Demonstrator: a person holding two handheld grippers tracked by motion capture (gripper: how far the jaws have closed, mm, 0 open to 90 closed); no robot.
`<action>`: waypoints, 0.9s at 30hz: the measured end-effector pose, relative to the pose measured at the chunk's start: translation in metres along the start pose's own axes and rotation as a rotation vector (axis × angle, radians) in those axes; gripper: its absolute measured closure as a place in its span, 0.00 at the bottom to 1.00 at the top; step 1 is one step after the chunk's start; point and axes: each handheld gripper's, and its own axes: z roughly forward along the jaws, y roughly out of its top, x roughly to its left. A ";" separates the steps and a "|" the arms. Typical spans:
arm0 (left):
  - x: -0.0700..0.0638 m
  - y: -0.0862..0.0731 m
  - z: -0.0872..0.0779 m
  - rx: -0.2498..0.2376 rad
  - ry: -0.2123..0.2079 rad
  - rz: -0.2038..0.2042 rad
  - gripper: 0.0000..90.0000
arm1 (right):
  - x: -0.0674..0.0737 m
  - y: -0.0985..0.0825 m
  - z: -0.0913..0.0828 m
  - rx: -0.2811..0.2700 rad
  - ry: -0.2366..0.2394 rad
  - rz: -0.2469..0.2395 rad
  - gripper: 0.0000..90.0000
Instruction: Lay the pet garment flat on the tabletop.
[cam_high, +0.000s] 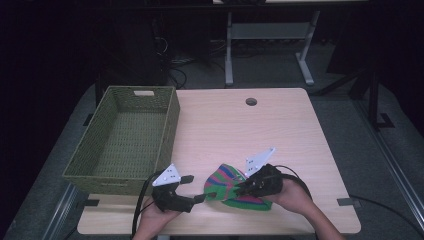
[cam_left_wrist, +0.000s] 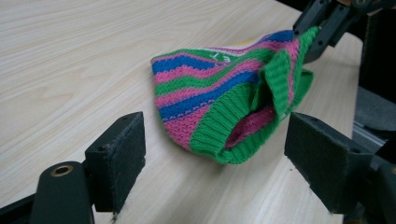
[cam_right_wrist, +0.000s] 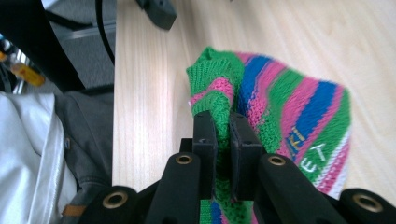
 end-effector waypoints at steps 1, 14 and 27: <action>0.000 0.000 0.000 -0.003 -0.004 0.000 0.22 | 0.000 0.000 -0.003 -0.012 -0.001 0.005 0.92; -0.006 0.009 0.006 -0.011 -0.060 0.021 0.24 | -0.008 -0.006 -0.040 -0.138 -0.017 0.069 0.92; -0.003 0.015 0.031 0.037 -0.058 0.109 0.38 | -0.020 -0.017 -0.051 -0.178 0.001 0.103 0.92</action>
